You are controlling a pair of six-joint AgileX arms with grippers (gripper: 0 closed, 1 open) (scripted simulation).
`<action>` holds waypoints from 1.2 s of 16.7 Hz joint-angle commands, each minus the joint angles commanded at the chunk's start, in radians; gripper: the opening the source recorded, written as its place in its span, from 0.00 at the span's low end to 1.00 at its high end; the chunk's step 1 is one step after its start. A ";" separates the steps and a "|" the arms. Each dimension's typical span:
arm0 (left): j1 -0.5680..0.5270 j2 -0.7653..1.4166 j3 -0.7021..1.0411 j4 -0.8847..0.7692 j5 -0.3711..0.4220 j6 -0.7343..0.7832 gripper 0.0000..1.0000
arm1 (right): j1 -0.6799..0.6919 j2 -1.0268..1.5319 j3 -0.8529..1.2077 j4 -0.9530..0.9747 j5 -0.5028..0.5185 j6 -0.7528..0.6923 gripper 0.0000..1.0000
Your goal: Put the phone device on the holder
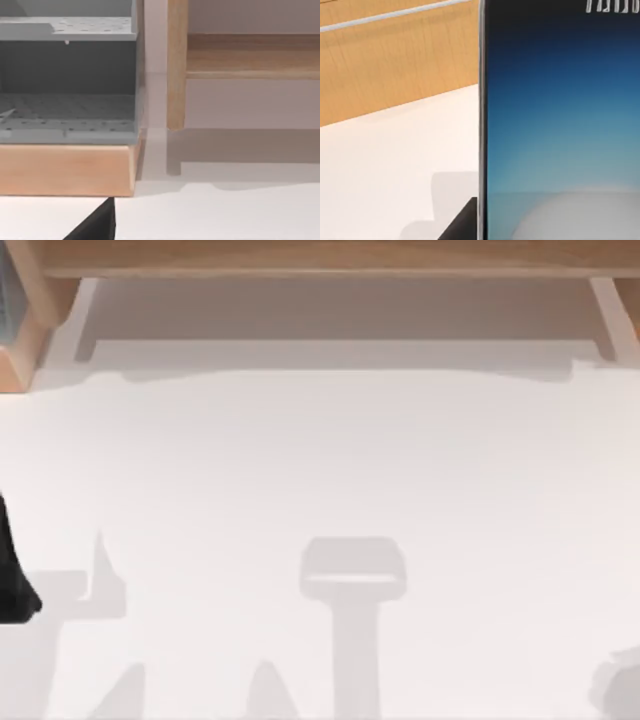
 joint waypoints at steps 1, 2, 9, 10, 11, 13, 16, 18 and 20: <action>0.000 0.000 0.000 0.000 0.000 0.000 1.00 | -0.007 0.001 -0.012 0.007 -0.001 -0.002 0.00; 0.000 0.000 0.000 0.000 0.000 0.000 1.00 | -0.007 0.001 -0.012 0.007 -0.001 -0.002 0.00; 0.000 0.000 0.000 0.000 0.000 0.000 1.00 | 0.007 0.004 -0.015 0.016 -0.003 -0.008 0.00; 0.000 0.000 0.000 0.000 0.000 0.000 1.00 | 0.013 0.006 -0.016 0.024 0.000 -0.015 0.00; 0.000 0.000 0.000 0.000 0.000 0.000 1.00 | 0.020 0.011 -0.016 0.035 0.005 -0.024 0.00; 0.000 0.000 0.000 0.000 0.000 0.000 1.00 | 0.035 0.032 -0.013 0.061 0.025 -0.048 0.00; 0.000 0.000 0.000 0.000 0.000 0.000 1.00 | 0.055 0.092 -0.003 0.108 0.063 -0.068 0.00; 0.000 0.000 0.000 0.000 0.000 0.000 1.00 | 0.062 0.139 0.004 0.143 0.077 -0.050 0.00; 0.000 0.000 0.000 0.000 0.000 0.000 1.00 | 0.065 0.185 0.013 0.178 0.076 -0.012 0.00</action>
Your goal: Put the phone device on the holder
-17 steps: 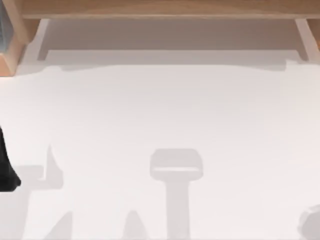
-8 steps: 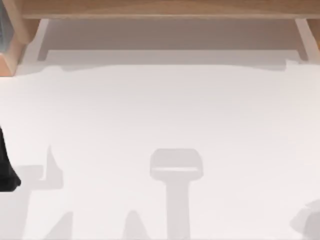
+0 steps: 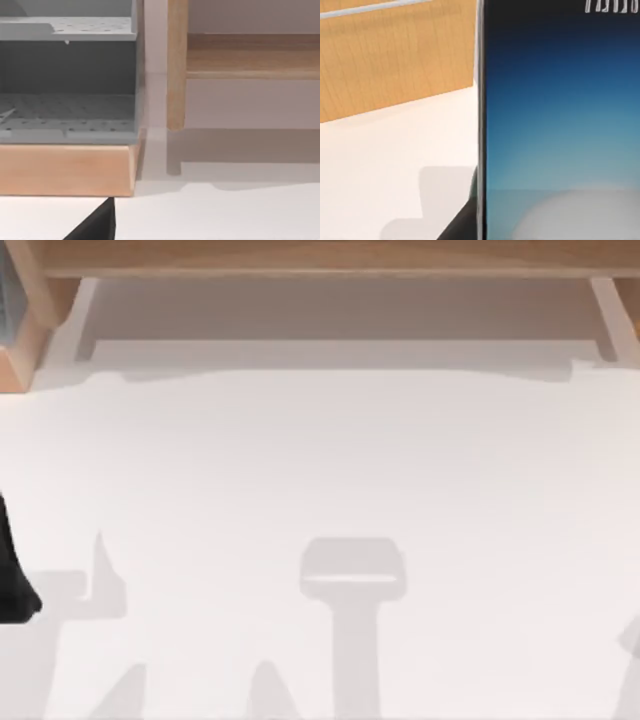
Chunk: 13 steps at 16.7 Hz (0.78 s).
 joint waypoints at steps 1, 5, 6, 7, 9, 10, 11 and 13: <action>0.000 0.000 0.000 0.000 0.000 0.000 1.00 | -0.001 0.020 0.004 0.015 -0.004 0.020 0.00; 0.000 0.000 0.000 0.000 0.000 0.000 1.00 | -0.003 0.046 0.010 0.035 -0.013 0.044 0.00; 0.000 0.000 0.000 0.000 0.000 0.000 1.00 | -0.003 0.046 0.010 0.035 -0.013 0.044 0.00; 0.000 0.000 0.000 0.000 0.000 0.000 1.00 | -0.003 0.046 0.010 0.035 -0.013 0.044 0.00; 0.000 0.000 0.000 0.000 0.000 0.000 1.00 | -0.003 0.046 0.010 0.035 -0.013 0.044 0.15; 0.000 0.000 0.000 0.000 0.000 0.000 1.00 | -0.003 0.046 0.010 0.035 -0.013 0.044 0.23; 0.000 0.000 0.000 0.000 0.000 0.000 1.00 | -0.003 0.046 0.010 0.035 -0.013 0.044 0.30; 0.000 0.000 0.000 0.000 0.000 0.000 1.00 | -0.003 0.046 0.010 0.035 -0.013 0.044 0.45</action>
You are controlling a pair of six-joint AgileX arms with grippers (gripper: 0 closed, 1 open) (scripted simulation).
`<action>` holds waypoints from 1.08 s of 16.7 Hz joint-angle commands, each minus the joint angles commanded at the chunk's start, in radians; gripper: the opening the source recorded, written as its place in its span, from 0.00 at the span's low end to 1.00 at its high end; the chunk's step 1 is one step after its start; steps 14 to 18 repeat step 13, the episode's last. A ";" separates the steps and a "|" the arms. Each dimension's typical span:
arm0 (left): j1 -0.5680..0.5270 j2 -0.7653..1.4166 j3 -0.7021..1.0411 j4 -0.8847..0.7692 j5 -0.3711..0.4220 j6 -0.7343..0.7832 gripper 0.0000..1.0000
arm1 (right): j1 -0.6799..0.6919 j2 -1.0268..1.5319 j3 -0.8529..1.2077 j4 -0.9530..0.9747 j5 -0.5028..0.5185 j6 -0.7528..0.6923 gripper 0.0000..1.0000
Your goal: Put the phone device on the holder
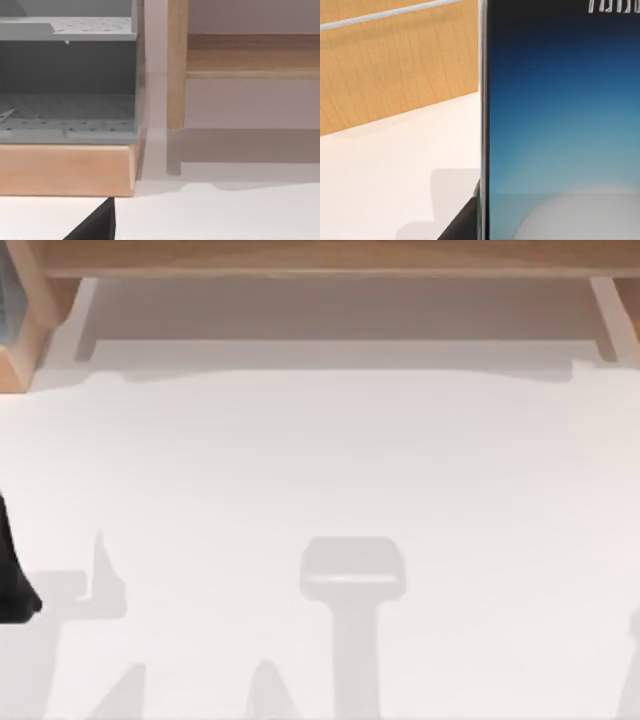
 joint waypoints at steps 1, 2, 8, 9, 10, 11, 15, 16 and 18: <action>0.000 0.000 0.000 0.000 0.000 0.000 1.00 | 0.000 0.000 0.000 0.000 0.000 0.000 0.53; 0.000 0.000 0.000 0.000 0.000 0.000 1.00 | 0.000 0.000 0.000 0.000 0.000 0.000 0.60; 0.000 0.000 0.000 0.000 0.000 0.000 1.00 | 0.000 0.000 0.000 0.000 0.000 0.000 1.00; 0.000 0.000 0.000 0.000 0.000 0.000 1.00 | 0.000 0.000 0.000 0.000 0.000 0.000 1.00; 0.000 0.000 0.000 0.000 0.000 0.000 1.00 | 0.000 0.000 0.000 0.000 0.000 0.000 1.00; 0.000 0.000 0.000 0.000 0.000 0.000 1.00 | 0.000 0.000 0.000 0.000 0.000 0.000 1.00; 0.000 0.000 0.000 0.000 0.000 0.000 1.00 | 0.000 0.000 0.000 0.000 0.000 0.000 1.00; 0.000 0.000 0.000 0.000 0.000 0.000 1.00 | 0.000 0.000 0.000 0.000 0.000 0.000 1.00; 0.000 0.000 0.000 0.000 0.000 0.000 1.00 | 0.000 0.000 0.000 0.000 0.000 0.000 1.00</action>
